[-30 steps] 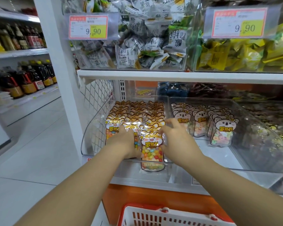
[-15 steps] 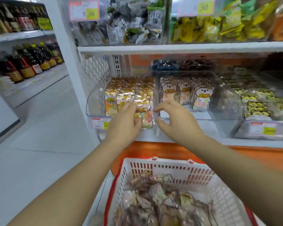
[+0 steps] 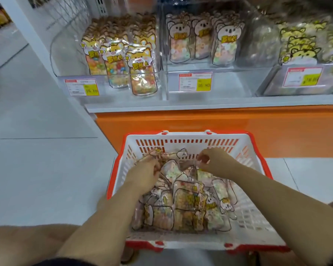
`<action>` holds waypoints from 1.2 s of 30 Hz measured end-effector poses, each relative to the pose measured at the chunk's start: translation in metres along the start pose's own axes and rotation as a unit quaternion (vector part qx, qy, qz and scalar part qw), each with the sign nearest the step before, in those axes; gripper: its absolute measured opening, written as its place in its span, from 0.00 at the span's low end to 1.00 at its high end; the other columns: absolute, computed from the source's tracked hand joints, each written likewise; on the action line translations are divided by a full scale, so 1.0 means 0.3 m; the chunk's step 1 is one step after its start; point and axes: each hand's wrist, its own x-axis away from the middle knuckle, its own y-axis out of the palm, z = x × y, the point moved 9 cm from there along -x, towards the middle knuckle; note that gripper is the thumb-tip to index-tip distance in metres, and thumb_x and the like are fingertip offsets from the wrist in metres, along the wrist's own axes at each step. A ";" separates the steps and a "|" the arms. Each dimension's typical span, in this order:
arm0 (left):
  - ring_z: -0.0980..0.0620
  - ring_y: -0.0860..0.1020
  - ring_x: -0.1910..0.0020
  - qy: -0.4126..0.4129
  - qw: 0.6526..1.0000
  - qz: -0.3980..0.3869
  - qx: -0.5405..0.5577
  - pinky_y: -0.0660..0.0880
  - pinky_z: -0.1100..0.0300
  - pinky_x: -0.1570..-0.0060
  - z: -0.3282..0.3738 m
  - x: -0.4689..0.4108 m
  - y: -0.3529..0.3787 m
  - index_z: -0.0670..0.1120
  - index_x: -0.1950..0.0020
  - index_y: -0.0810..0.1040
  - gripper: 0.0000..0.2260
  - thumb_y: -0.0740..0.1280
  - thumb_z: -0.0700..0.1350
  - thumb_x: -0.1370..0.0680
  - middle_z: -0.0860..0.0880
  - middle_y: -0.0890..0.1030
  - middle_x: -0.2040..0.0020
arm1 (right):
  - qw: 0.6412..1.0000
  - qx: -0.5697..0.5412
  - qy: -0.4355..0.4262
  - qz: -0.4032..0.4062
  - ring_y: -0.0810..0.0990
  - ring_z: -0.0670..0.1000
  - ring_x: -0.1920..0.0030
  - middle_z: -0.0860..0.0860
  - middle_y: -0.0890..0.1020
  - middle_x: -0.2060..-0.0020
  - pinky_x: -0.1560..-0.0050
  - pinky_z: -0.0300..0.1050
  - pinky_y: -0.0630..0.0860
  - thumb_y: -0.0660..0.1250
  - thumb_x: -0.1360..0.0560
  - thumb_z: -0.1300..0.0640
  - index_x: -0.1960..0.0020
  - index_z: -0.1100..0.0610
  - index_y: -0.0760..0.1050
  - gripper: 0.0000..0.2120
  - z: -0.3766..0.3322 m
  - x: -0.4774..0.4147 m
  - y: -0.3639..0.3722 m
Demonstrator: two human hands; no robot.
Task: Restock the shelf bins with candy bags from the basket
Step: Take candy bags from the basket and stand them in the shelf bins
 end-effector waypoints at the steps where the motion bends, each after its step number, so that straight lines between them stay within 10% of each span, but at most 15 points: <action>1: 0.46 0.77 0.41 -0.003 0.999 -0.029 -0.020 0.77 0.51 0.46 -0.032 -0.003 0.054 0.50 0.35 0.74 0.13 0.63 0.47 0.20 0.48 0.76 0.34 | 1.000 0.004 0.018 -0.017 0.81 0.50 0.50 0.47 0.82 0.52 0.47 0.48 0.80 0.69 0.24 0.49 0.45 0.51 0.79 0.10 0.060 -0.017 0.036; 7: 0.42 0.59 0.23 0.002 0.993 -0.113 -0.033 0.74 0.45 0.36 -0.058 -0.011 0.257 0.57 0.19 0.52 0.33 0.63 0.42 0.20 0.51 0.48 0.18 | 0.974 0.149 0.104 -0.139 0.76 0.58 0.37 0.56 0.70 0.31 0.42 0.51 0.78 0.65 0.23 0.65 0.24 0.48 0.63 0.31 0.389 -0.006 0.267; 12: 0.43 0.54 0.22 -0.001 0.986 -0.162 -0.048 0.70 0.45 0.32 -0.056 -0.017 0.367 0.57 0.24 0.64 0.25 0.64 0.50 0.21 0.50 0.62 0.23 | 0.887 0.414 -0.098 -0.178 0.52 0.60 0.21 0.56 0.44 0.19 0.28 0.59 0.65 0.63 0.21 0.66 0.21 0.47 0.56 0.34 0.315 0.018 0.378; 16: 0.45 0.64 0.27 -0.010 0.985 -0.129 -0.115 0.67 0.45 0.32 -0.050 -0.048 0.325 0.56 0.28 0.69 0.23 0.61 0.60 0.22 0.52 0.70 0.28 | 0.835 0.493 -0.126 -0.209 0.49 0.58 0.20 0.56 0.54 0.20 0.23 0.62 0.52 0.64 0.20 0.55 0.25 0.48 0.67 0.24 0.340 -0.009 0.429; 19: 0.49 0.73 0.35 -0.028 0.992 -0.094 -0.079 0.66 0.47 0.34 -0.045 -0.080 0.290 0.58 0.32 0.72 0.20 0.58 0.60 0.22 0.54 0.75 0.33 | 0.832 0.494 -0.117 -0.224 0.68 0.58 0.29 0.54 0.79 0.36 0.28 0.60 0.62 0.65 0.21 0.58 0.38 0.52 0.79 0.13 0.345 -0.024 0.412; 26: 0.44 0.78 0.40 -0.099 0.991 -0.015 0.083 0.75 0.44 0.40 -0.077 -0.172 0.253 0.53 0.23 0.62 0.25 0.63 0.53 0.20 0.46 0.70 0.29 | 0.995 0.053 -0.013 -0.084 0.74 0.44 0.63 0.46 0.77 0.63 0.61 0.37 0.69 0.73 0.26 0.59 0.60 0.54 0.72 0.10 0.245 -0.131 0.092; 31: 0.41 0.79 0.42 -0.127 0.980 -0.012 0.150 0.79 0.46 0.46 -0.082 -0.203 0.269 0.52 0.23 0.61 0.27 0.66 0.52 0.20 0.44 0.59 0.24 | 0.942 -0.321 0.088 -0.037 0.83 0.60 0.52 0.59 0.83 0.55 0.48 0.53 0.79 0.75 0.26 0.59 0.50 0.52 0.75 0.10 0.282 -0.108 0.064; 36: 0.45 0.82 0.49 -0.126 0.985 -0.016 0.119 0.80 0.50 0.52 -0.081 -0.224 0.276 0.53 0.25 0.65 0.28 0.67 0.58 0.22 0.46 0.81 0.41 | 0.880 -0.417 0.215 -0.075 0.81 0.56 0.46 0.55 0.82 0.44 0.51 0.45 0.75 0.76 0.27 0.55 0.36 0.54 0.75 0.22 0.347 -0.036 0.189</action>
